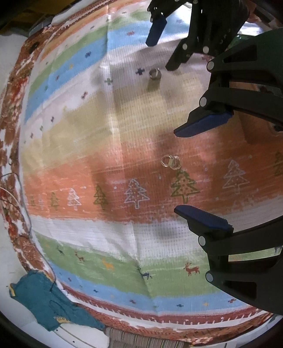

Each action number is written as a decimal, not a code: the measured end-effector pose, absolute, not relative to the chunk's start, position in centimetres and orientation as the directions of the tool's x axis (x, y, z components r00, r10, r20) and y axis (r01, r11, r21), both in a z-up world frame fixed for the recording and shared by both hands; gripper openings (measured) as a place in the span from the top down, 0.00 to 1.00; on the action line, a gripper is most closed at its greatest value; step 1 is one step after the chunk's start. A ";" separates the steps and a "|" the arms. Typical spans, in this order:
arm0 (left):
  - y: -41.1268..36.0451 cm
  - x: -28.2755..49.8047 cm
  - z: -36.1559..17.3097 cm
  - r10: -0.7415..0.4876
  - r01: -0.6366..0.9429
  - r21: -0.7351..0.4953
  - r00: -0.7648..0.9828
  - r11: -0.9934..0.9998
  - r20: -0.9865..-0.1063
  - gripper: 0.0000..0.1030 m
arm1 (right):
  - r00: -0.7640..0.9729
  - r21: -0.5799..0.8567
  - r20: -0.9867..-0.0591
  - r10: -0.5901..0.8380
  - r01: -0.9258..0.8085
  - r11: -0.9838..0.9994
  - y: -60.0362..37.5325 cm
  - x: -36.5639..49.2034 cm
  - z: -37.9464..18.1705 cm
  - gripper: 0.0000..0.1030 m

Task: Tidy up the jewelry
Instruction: 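Close left gripper on small gold rings while right gripper closes on silver ring, then carry gold rings into tin and open left gripper while right drops silver ring in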

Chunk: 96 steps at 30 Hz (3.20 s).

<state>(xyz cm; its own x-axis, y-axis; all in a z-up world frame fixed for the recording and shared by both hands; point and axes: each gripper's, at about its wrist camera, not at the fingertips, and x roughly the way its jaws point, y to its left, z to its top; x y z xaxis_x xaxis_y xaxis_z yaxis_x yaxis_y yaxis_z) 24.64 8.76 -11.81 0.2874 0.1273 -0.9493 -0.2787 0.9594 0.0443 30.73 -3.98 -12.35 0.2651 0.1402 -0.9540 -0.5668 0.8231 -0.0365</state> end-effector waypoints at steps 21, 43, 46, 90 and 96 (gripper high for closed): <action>9.7 27.2 -16.6 0.045 -0.230 -0.006 0.216 0.973 -0.975 0.58 | 0.235 -0.054 -0.967 0.102 -0.576 0.816 -2.3 32.7 -15.1 0.54; 7.8 25.4 -14.4 0.036 -0.190 -0.015 0.260 0.982 -0.965 0.92 | 0.272 -0.052 -0.954 0.129 -0.572 0.818 -3.6 30.9 -13.0 0.81; 7.3 24.8 -13.7 0.033 -0.192 -0.019 0.267 0.981 -0.963 0.92 | 0.282 -0.052 -0.950 0.137 -0.574 0.817 -3.5 30.5 -12.3 0.81; 3.1 16.6 -3.6 -0.029 -0.136 -0.115 0.515 0.984 -0.856 0.91 | 0.406 -0.013 -0.868 0.286 -0.595 0.804 -6.7 22.3 -4.0 0.81; 2.7 15.2 -2.7 -0.038 -0.133 -0.129 0.540 0.983 -0.841 0.91 | 0.404 -0.009 -0.865 0.296 -0.602 0.798 -7.2 21.2 -3.7 0.81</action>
